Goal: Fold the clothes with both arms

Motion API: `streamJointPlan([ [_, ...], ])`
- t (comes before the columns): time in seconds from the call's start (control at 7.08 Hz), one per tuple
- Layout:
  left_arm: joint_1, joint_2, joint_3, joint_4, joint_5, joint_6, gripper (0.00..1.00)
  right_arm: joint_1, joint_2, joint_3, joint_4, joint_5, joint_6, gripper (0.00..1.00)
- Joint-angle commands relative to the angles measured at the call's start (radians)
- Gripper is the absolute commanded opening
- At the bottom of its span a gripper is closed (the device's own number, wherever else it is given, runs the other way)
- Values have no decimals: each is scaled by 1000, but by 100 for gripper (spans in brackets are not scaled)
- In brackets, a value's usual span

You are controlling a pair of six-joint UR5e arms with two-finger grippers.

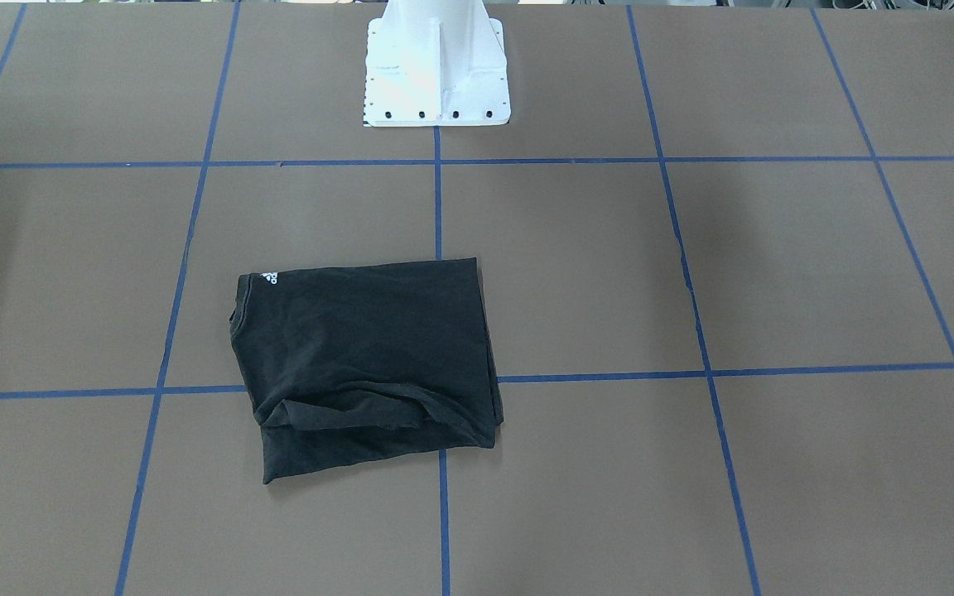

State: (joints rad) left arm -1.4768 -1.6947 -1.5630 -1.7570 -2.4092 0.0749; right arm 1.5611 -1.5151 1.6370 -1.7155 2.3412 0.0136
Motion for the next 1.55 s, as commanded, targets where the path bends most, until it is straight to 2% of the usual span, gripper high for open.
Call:
streamJointPlan([
  [0.0, -5, 4, -20, 1, 1, -1, 100, -9, -13, -2, 1, 3, 2, 100],
  [0.14, -19, 47, -87, 1, 4, -1, 100, -10, -11, -5, -1, 16, 11, 100],
  [0.28, -16, 73, -103, -4, 2, -1, 100, -10, -11, 0, 0, 21, 11, 100],
  [0.56, -13, 73, -94, -6, 5, 8, 100, -10, -11, 6, -1, 61, 17, 100],
  [0.85, -13, 75, -92, -7, 10, 11, 100, -10, -11, 7, -1, 60, 14, 100],
  [1.13, -13, 61, -103, -6, 109, 11, 100, -10, -11, 4, -1, 58, 2, 100],
  [1.41, -8, 52, -107, -7, 137, 8, 100, -10, -13, 3, -1, 56, 0, 100],
])
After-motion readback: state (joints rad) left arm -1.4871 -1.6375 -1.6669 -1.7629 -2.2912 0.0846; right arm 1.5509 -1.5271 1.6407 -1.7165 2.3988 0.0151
